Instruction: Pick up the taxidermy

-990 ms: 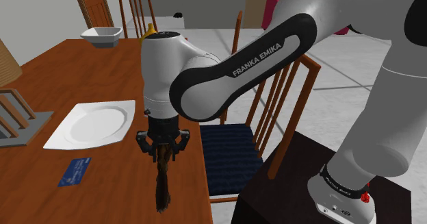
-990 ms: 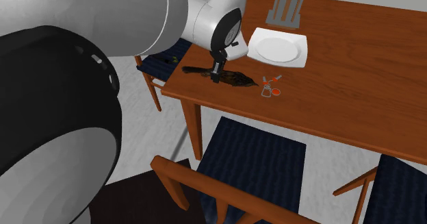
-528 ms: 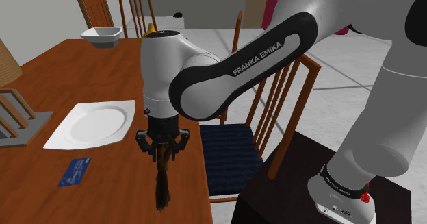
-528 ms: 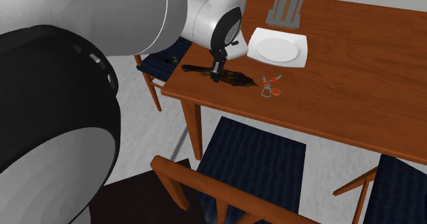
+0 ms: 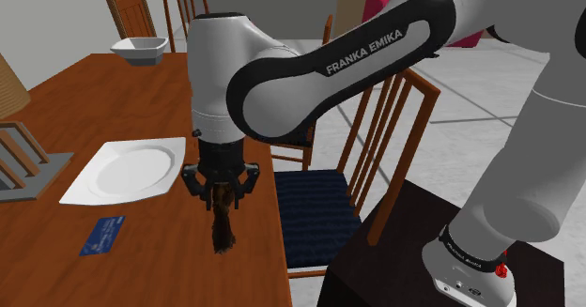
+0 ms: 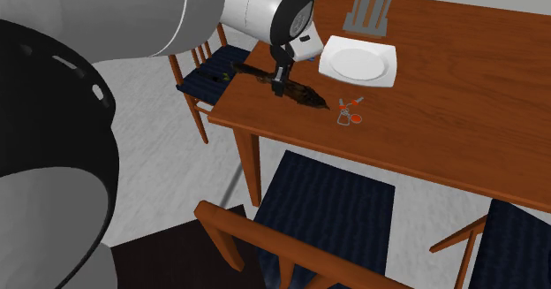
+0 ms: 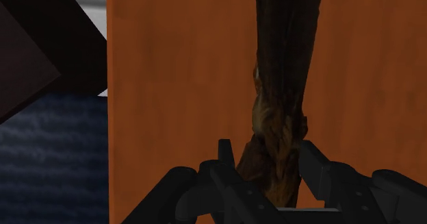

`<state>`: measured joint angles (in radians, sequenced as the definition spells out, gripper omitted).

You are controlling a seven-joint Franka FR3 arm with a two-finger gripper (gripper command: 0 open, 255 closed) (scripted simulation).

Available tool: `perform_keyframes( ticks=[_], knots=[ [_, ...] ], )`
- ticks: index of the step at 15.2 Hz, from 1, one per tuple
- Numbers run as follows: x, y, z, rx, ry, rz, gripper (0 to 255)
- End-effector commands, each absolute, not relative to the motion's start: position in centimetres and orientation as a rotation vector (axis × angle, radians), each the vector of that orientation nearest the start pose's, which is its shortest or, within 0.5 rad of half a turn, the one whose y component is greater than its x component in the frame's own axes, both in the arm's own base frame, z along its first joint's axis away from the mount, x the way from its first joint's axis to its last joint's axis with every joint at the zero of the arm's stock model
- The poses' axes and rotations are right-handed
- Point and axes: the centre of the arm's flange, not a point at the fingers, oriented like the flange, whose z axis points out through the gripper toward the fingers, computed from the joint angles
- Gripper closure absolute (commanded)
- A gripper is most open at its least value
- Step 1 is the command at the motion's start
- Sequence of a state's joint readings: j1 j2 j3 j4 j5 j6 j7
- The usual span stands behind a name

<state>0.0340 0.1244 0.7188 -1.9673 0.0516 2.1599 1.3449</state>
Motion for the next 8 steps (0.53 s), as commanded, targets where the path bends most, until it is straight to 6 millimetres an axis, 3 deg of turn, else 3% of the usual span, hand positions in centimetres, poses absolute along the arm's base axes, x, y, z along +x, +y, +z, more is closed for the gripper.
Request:
perform_keyframes(
  ticks=[1, 6, 8],
  knots=[
    [43.5, 39.6, 44.5, -2.847, 0.922, 0.091, 255],
    [43.5, 39.6, 47.2, -2.847, 0.922, 0.091, 255],
    [43.5, 39.6, 47.2, -2.847, 0.922, 0.091, 255]
  ],
)
